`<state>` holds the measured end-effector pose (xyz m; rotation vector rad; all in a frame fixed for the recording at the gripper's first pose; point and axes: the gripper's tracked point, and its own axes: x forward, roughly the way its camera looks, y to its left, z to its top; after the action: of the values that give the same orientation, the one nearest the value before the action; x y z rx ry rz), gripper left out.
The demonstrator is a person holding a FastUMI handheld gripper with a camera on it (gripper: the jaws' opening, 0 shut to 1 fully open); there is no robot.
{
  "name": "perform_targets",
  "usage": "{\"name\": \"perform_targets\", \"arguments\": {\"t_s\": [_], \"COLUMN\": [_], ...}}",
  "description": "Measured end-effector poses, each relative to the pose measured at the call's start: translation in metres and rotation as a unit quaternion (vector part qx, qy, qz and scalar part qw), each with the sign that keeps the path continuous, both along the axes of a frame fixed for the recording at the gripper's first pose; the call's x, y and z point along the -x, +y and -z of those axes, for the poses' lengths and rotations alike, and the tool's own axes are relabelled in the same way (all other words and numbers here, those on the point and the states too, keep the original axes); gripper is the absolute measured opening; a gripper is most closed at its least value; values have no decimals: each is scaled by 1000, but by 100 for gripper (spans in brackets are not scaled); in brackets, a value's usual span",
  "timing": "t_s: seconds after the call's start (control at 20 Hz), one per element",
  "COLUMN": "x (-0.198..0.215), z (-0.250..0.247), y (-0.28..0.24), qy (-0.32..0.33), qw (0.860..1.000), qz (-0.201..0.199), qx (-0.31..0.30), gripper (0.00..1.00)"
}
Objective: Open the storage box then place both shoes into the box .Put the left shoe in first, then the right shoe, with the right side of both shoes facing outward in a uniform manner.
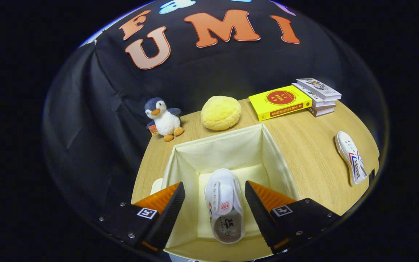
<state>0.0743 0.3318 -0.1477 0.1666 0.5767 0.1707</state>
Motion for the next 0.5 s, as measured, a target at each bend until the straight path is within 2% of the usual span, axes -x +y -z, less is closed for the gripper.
{"name": "perform_targets", "arguments": {"t_s": [0.25, 0.5], "x": [3, -4], "z": [-27, -30], "y": [-52, -140], "qy": [-33, -40], "qw": [999, 999], "qz": [-13, 15], "qx": [-1, 10], "gripper": [99, 98]}}
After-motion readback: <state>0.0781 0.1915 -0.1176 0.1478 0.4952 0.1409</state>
